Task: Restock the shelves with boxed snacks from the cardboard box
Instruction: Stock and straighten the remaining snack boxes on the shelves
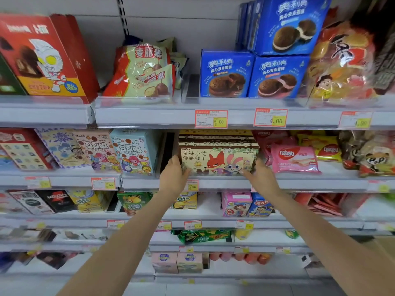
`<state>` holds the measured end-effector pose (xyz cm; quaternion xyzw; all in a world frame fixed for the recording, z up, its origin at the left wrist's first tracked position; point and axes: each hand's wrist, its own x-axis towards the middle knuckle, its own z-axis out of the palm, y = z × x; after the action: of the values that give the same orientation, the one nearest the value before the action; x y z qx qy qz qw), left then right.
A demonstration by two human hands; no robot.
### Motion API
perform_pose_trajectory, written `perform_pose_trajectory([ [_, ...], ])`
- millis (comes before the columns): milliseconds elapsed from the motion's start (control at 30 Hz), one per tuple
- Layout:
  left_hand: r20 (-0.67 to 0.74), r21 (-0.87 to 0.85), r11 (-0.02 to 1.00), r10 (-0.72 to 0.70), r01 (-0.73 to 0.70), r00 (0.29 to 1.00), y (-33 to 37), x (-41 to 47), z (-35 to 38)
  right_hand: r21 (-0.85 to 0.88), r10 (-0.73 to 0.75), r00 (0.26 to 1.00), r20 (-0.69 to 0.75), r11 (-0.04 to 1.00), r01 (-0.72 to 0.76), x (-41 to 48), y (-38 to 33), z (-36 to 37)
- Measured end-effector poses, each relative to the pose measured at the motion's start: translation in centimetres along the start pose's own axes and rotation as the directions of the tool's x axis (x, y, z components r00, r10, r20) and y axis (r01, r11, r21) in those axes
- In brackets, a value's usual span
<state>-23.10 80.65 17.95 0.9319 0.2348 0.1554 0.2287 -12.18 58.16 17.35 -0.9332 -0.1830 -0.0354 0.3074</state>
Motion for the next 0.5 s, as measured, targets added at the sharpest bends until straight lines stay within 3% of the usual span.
perform_pose_trajectory([
  [300, 0.041, 0.05, 0.999, -0.013, 0.01, 0.999, -0.4, -0.2, -0.5, 0.017, 0.019, 0.999, 0.038, 1.0, -0.019, 0.2, 0.2, -0.3],
  [433, -0.101, 0.078, 0.987, 0.149, -0.141, 0.984, -2.1, -3.4, -0.6, 0.22, 0.006, 0.993, -0.116, 0.975, 0.02, -2.5, 0.1, -1.3],
  [500, -0.096, 0.076, 0.966, 0.254, -0.248, 0.962, -2.8, -5.5, -0.7, 0.241, -0.03, 0.973, -0.23, 0.967, 0.086, -4.4, 0.1, -1.1],
])
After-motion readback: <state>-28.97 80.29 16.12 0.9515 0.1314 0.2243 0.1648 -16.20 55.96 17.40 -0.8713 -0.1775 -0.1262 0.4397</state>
